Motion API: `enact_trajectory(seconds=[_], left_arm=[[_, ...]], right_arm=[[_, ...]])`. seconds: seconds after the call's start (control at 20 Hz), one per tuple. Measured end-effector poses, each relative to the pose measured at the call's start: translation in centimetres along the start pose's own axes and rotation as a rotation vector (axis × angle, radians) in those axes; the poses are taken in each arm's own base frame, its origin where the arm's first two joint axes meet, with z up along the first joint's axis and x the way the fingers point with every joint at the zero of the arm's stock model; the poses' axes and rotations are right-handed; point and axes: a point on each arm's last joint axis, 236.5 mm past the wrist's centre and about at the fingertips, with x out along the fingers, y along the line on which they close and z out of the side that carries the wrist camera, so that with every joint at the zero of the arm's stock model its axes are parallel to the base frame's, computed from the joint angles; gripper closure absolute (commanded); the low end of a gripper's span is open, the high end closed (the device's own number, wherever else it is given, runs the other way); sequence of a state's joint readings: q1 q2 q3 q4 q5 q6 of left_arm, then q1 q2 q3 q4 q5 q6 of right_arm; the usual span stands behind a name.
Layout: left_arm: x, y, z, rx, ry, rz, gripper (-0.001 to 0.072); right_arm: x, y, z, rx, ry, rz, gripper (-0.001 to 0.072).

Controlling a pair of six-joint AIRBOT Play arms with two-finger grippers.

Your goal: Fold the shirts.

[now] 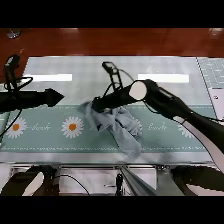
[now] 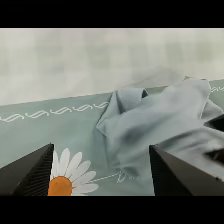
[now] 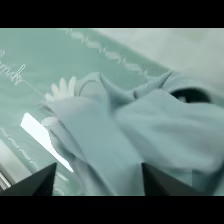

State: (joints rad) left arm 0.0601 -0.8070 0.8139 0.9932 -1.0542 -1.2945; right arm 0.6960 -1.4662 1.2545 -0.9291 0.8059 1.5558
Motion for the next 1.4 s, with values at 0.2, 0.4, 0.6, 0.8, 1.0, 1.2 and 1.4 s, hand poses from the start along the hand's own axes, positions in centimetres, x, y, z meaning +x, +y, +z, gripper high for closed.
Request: enact_trajectory(seconds=[0.2, 0.4, 0.6, 0.8, 1.0, 1.2, 1.4], left_arm=[[0.3, 0.3, -0.5, -0.002, 0.027, 0.004, 0.0004], [1.3, 1.1, -3.3, -0.040, 0.146, 0.013, 0.0004], [4.8, 1.6, -8.4, -0.179, 0.348, -0.040, 0.0004], [8.8, -1.3, -12.2, -0.291, 0.529, -0.214, 0.0005], [11.7, -3.7, -14.1, -0.334, 0.631, -0.331, 0.0687], [12.8, -4.8, -12.9, -0.287, 0.621, -0.386, 0.0687], [13.1, -5.4, -11.2, -0.251, 0.590, -0.412, 0.0687]], right_arm=[[-6.4, -4.3, 4.3, 0.083, -0.089, -0.011, 0.0085], [-20.2, -16.0, 3.8, 0.199, -0.190, -0.288, 0.0091], [-26.6, -24.3, -6.1, 0.479, -0.216, -0.471, 0.0092], [-23.6, -25.1, -14.5, 0.657, -0.194, -0.417, 0.0092], [-20.2, -23.7, -19.4, 0.732, -0.117, -0.328, 0.0092], [-17.9, -21.2, -22.7, 0.748, 0.003, -0.231, 0.0092], [-15.2, -17.7, -24.5, 0.687, 0.115, -0.133, 0.0092]])
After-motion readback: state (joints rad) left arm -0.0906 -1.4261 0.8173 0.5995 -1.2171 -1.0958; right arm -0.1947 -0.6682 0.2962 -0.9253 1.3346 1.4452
